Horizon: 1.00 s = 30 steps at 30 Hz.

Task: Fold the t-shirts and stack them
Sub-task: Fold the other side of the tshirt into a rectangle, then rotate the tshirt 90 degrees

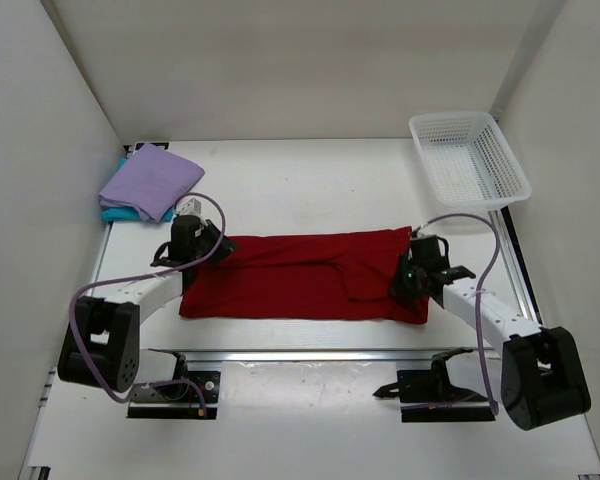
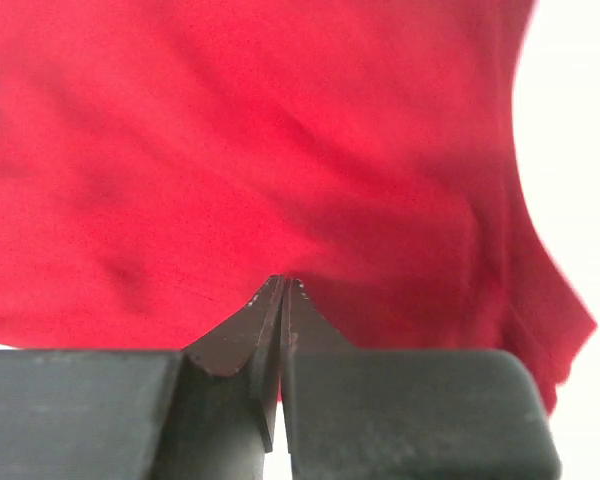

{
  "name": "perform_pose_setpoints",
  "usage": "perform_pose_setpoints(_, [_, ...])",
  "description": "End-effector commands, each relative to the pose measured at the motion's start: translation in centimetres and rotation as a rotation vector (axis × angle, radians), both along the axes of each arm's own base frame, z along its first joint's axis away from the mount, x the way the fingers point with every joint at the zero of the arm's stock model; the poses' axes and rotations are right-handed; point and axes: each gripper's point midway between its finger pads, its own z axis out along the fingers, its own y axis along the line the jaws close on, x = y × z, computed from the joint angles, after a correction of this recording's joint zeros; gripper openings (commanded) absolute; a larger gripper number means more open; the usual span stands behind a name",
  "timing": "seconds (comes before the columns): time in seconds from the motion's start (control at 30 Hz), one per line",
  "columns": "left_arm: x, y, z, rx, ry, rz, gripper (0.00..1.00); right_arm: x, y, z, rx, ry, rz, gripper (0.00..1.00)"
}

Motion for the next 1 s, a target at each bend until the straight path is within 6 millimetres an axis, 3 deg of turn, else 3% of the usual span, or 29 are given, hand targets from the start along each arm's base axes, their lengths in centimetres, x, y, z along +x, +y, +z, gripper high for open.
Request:
perform_pose_setpoints(0.0, [2.5, -0.6, 1.9, -0.060, -0.052, 0.014, 0.15, -1.9, -0.3, -1.7, 0.022, 0.046, -0.051, 0.00])
perform_pose_setpoints(0.1, [3.4, -0.7, 1.1, -0.085, -0.024, 0.022, 0.15, -4.3, 0.4, -2.8, 0.076, 0.094, -0.053, 0.01])
perform_pose_setpoints(0.23, [4.4, 0.6, -0.7, -0.158, 0.038, 0.057, 0.13, -5.0, 0.0, -2.4, 0.150, 0.048, -0.106, 0.00])
perform_pose_setpoints(0.3, [4.4, 1.9, -1.8, -0.196, 0.066, 0.098, 0.13, -4.1, -0.4, -0.9, 0.196, -0.010, -0.131, 0.01])
perform_pose_setpoints(0.4, [3.9, 4.2, -3.3, -0.253, 0.102, 0.178, 0.12, -1.4, -0.1, 3.2, 0.251, -0.138, -0.122, 0.00])
perform_pose_setpoints(0.53, [2.8, 6.3, -4.1, -0.382, 0.127, 0.287, 0.10, 2.8, 2.7, 6.7, 0.230, -0.214, -0.041, 0.00])
perform_pose_setpoints(0.57, [2.7, 6.6, -4.0, -0.389, 0.120, 0.296, 0.11, 3.7, 3.3, 6.0, 0.215, -0.207, -0.034, 0.00])
perform_pose_setpoints(0.6, [2.8, 7.0, -3.7, -0.382, 0.112, 0.308, 0.11, 4.8, 3.8, 5.3, 0.204, -0.194, -0.029, 0.00])
perform_pose_setpoints(0.63, [2.9, 7.2, -3.6, -0.374, 0.112, 0.315, 0.10, 5.9, 4.2, 5.8, 0.210, -0.208, -0.021, 0.00])
perform_pose_setpoints(0.67, [3.0, 7.5, -2.9, -0.379, 0.093, 0.326, 0.10, 6.8, 4.2, 4.4, 0.196, -0.182, -0.035, 0.00])
perform_pose_setpoints(0.73, [3.3, 8.1, -0.1, -0.360, -0.008, 0.345, 0.10, 8.3, 4.3, 1.8, 0.168, -0.116, -0.045, 0.00])
perform_pose_setpoints(0.77, [3.4, 8.0, 0.5, -0.332, -0.036, 0.339, 0.12, 8.9, 4.5, 1.6, 0.169, -0.120, -0.046, 0.00])
perform_pose_setpoints(0.8, [3.6, 7.8, 2.1, -0.311, -0.073, 0.327, 0.13, 9.4, 4.9, 0.3, 0.151, -0.092, -0.038, 0.00])
perform_pose_setpoints(0.83, [4.0, 7.6, 3.9, -0.263, -0.118, 0.308, 0.14, 10.0, 5.1, 0.3, 0.145, -0.094, -0.033, 0.00])
perform_pose_setpoints(0.93, [3.7, 3.4, 6.8, -0.183, -0.177, 0.149, 0.16, 11.8, 6.6, -3.1, 0.140, -0.001, -0.008, 0.00])
perform_pose_setpoints(0.97, [3.2, 1.5, 7.2, -0.187, -0.180, 0.089, 0.16, 13.7, 7.1, -2.1, 0.151, -0.028, 0.000, 0.00])
